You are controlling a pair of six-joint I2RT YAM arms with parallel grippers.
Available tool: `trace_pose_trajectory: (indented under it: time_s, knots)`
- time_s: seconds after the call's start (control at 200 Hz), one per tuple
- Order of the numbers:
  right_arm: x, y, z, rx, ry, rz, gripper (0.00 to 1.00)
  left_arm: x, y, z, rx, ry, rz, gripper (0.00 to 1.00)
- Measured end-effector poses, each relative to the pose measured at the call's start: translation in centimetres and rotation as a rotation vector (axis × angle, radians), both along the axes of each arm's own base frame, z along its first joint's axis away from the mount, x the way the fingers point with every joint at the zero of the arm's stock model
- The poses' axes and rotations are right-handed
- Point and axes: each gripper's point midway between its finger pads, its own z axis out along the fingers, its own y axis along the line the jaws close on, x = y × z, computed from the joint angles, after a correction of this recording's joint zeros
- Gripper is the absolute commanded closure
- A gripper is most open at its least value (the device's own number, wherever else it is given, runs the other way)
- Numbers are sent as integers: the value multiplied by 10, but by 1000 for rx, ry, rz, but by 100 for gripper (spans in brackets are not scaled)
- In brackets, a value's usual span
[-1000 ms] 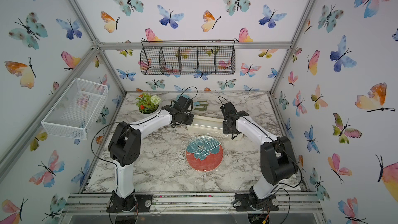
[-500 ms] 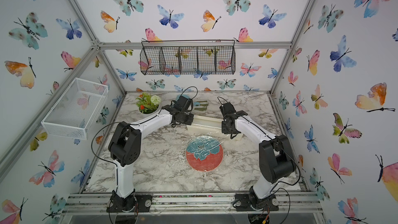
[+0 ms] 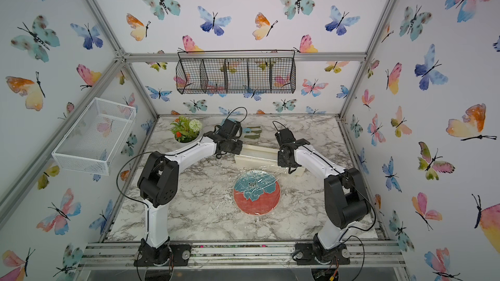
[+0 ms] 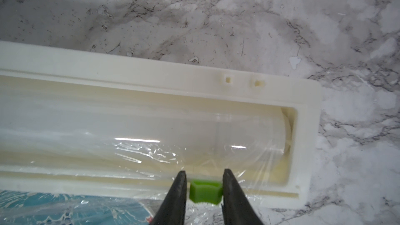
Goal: Wrap the plate with plastic wrap
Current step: Tear off the plastic wrap from the plastic wrap cutting box.
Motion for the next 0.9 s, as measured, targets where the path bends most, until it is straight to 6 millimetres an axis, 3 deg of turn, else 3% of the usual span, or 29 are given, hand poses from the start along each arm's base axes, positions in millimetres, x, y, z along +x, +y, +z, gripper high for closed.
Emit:
trace_pose_trajectory:
  time_s: [0.561,0.606,0.706,0.791,0.901]
  knots:
    - [-5,-6,-1,-1,-61,-14,69,3,0,-1,4,-8,6,85]
    - [-5,-6,-1,2,-68,-14,68,3,0,0,5,-9,6,76]
    - [-5,-6,-2,15,-79,-14,68,5,4,2,12,-21,23,43]
    - [-4,-6,-2,27,-84,-16,68,1,11,7,8,-25,42,33]
    - [-3,-6,-2,32,-84,-17,67,-17,17,14,10,-15,-1,34]
